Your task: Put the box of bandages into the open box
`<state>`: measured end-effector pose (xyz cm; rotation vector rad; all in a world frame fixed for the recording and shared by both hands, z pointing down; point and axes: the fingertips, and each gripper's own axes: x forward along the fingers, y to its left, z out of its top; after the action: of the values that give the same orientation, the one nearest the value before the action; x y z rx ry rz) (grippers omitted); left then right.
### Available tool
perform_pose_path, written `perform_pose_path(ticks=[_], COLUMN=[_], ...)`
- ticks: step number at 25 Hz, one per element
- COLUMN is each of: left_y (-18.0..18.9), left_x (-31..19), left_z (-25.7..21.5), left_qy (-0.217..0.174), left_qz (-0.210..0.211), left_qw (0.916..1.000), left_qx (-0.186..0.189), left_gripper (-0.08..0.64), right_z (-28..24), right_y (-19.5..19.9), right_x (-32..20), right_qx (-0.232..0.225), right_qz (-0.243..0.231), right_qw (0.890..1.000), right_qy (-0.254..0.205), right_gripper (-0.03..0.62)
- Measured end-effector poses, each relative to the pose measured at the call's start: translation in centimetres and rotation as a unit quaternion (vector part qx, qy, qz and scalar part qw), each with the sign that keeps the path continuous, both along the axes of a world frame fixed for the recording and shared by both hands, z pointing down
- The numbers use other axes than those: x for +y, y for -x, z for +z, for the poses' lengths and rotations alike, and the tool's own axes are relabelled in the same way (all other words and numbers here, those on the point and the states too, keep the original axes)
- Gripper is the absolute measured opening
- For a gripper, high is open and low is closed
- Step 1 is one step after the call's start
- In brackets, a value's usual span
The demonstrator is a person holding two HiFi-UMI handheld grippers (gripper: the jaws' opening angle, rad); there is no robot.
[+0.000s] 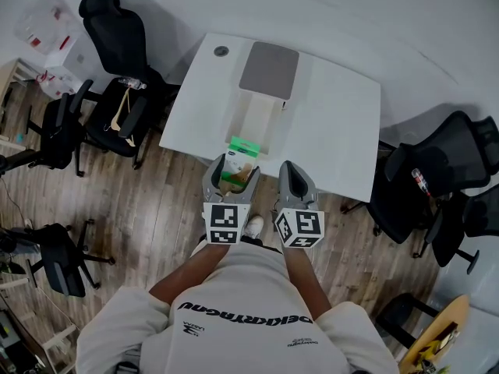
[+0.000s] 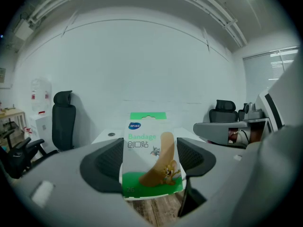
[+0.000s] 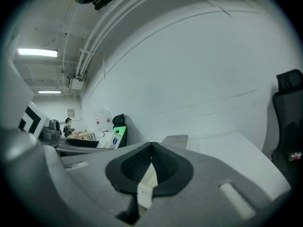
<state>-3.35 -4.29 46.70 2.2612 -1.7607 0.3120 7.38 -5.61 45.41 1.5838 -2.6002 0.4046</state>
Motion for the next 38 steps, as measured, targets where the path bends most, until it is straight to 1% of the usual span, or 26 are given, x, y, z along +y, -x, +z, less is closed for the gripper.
perform_pose_path(ticks=[6, 9, 17, 26, 32, 38], left_y=[0.4, 0.5, 0.4, 0.0, -0.6, -0.9], left_x=[-2.8, -4.1, -7.0, -10.5, -12.1, -14.0], left_z=[1.0, 0.9, 2.1, 3.4, 4.9, 6.3], left_qy=[0.017, 0.017, 0.033, 0.061, 0.078, 0.091], left_qz=[0.018, 0.021, 0.022, 0.019, 0.03, 0.03], left_qw=[0.9997, 0.9996, 0.999, 0.9972, 0.9959, 0.9945], left_qx=[0.004, 0.011, 0.021, 0.04, 0.034, 0.042], left_gripper=[0.364, 0.364, 0.364, 0.364, 0.364, 0.364], right_z=[0.1, 0.3, 1.4, 2.4, 3.1, 3.7], right_y=[0.4, 0.3, 0.0, -0.1, -0.4, -0.8], right_x=[-2.8, -3.9, -6.2, -8.7, -10.2, -11.9], right_qx=[0.003, 0.005, 0.01, 0.012, 0.014, 0.015], right_qz=[0.01, 0.018, 0.029, 0.032, 0.033, 0.041], right_qw=[1.0, 1.0, 0.999, 0.999, 0.999, 0.998], right_qy=[0.005, 0.008, 0.017, 0.026, 0.034, 0.044], right_gripper=[-0.002, -0.002, -0.002, -0.002, -0.002, -0.002])
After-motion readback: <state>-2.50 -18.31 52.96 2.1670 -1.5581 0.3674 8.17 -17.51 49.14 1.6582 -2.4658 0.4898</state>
